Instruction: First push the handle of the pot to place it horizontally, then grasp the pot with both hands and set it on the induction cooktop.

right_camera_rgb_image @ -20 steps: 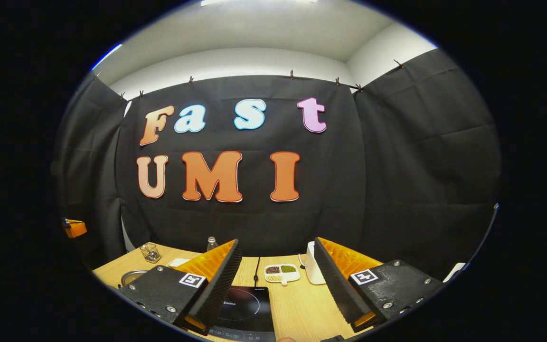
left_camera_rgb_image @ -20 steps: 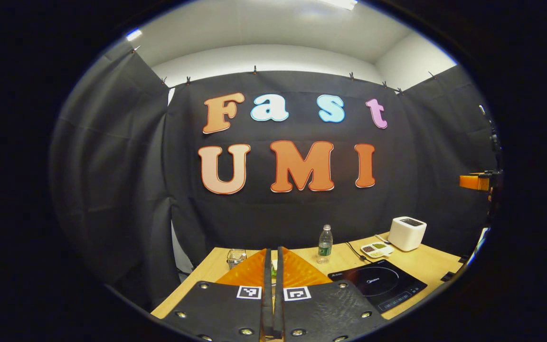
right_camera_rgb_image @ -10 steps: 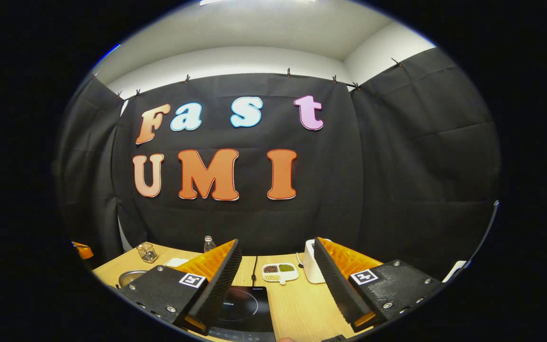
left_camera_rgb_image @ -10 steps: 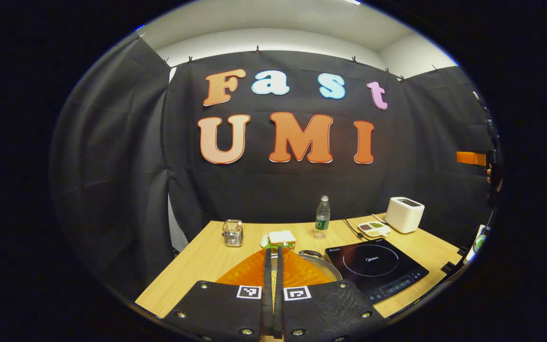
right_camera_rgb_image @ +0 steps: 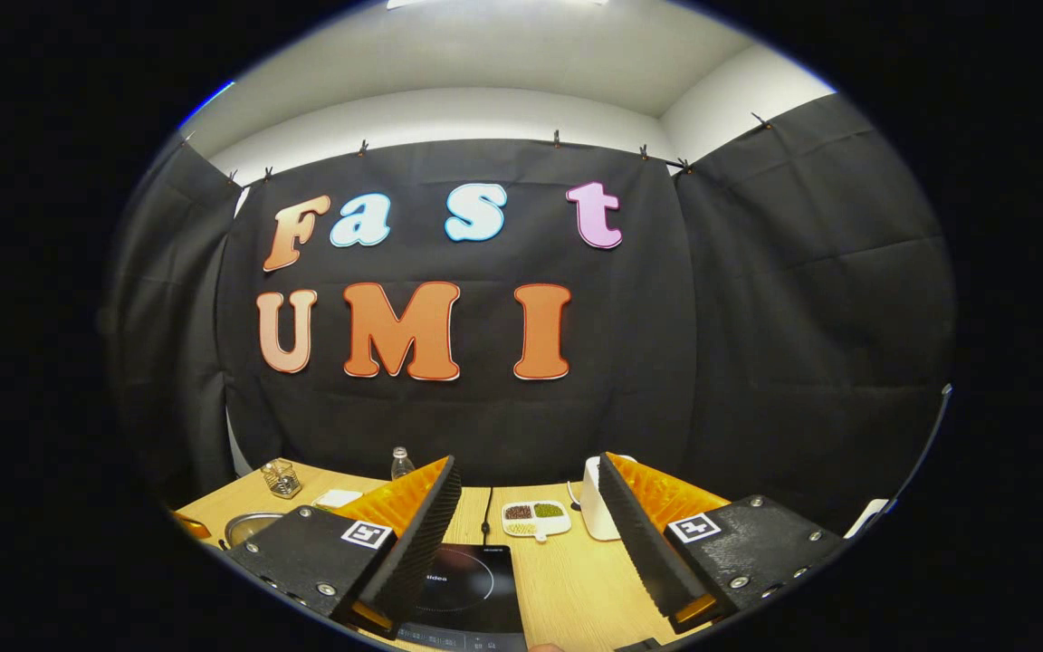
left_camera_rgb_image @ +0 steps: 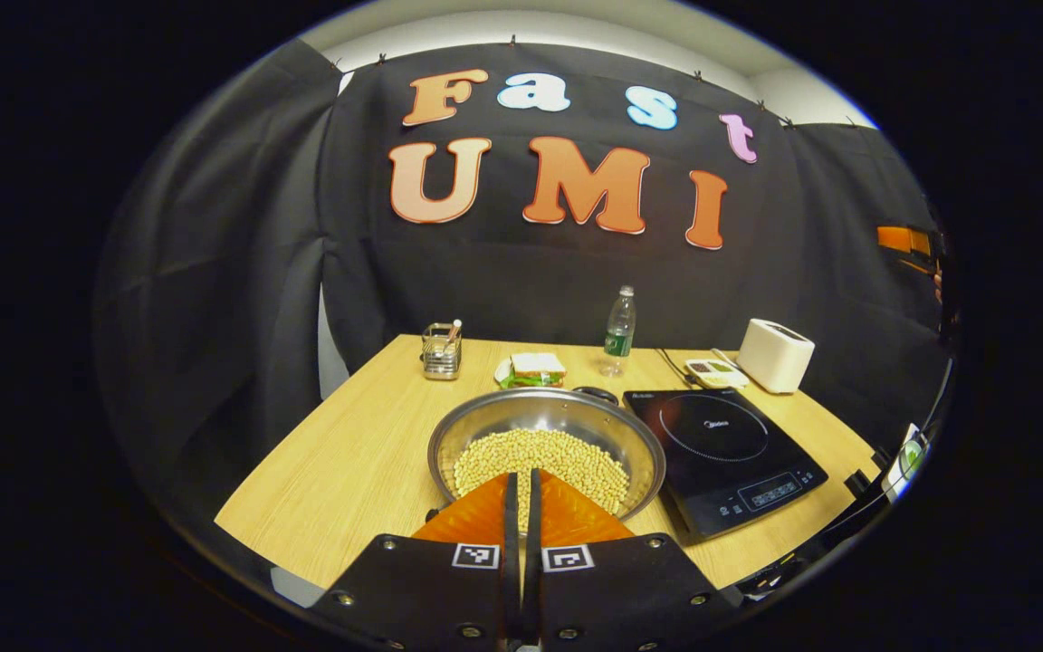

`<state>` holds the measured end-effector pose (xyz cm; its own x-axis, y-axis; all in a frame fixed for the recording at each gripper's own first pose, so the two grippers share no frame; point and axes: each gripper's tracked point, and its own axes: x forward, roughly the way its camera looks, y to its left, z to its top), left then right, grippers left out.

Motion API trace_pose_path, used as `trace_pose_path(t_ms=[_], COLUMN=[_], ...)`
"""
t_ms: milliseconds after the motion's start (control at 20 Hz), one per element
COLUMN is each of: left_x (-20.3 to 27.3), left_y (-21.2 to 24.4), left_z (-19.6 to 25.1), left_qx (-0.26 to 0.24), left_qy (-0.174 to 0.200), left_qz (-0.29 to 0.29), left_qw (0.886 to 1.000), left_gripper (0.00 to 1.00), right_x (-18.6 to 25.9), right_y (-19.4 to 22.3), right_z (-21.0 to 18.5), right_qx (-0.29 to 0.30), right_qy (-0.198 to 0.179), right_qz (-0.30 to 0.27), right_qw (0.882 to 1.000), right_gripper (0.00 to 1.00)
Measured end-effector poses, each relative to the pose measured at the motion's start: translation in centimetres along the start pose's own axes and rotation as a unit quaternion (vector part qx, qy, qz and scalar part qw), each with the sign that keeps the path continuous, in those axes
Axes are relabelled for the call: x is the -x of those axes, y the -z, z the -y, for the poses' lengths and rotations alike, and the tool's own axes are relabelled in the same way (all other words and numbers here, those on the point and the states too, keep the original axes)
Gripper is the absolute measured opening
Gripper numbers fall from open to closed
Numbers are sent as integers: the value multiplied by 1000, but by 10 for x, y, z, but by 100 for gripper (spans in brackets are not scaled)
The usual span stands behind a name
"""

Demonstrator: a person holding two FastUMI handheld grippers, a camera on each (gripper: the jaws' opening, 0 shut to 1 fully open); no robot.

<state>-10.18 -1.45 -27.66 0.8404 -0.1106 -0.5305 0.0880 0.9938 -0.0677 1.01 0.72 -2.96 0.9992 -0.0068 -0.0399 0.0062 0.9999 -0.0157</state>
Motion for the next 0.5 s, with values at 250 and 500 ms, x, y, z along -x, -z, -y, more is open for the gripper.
trace_pose_path(t_ms=[250,500], left_x=[-5,-14], left_y=[40,68], left_z=[1,-6], left_qx=[22,27], left_qy=[4,-5], left_qz=[-46,-75], left_qw=[999,997], left_gripper=[2,2], right_x=[-2,-3], right_y=[15,17], right_z=[-3,-2], right_qx=[4,8], right_qy=[-5,-2], right_qz=[-17,-20], right_qw=[1000,1000], right_gripper=[95,95])
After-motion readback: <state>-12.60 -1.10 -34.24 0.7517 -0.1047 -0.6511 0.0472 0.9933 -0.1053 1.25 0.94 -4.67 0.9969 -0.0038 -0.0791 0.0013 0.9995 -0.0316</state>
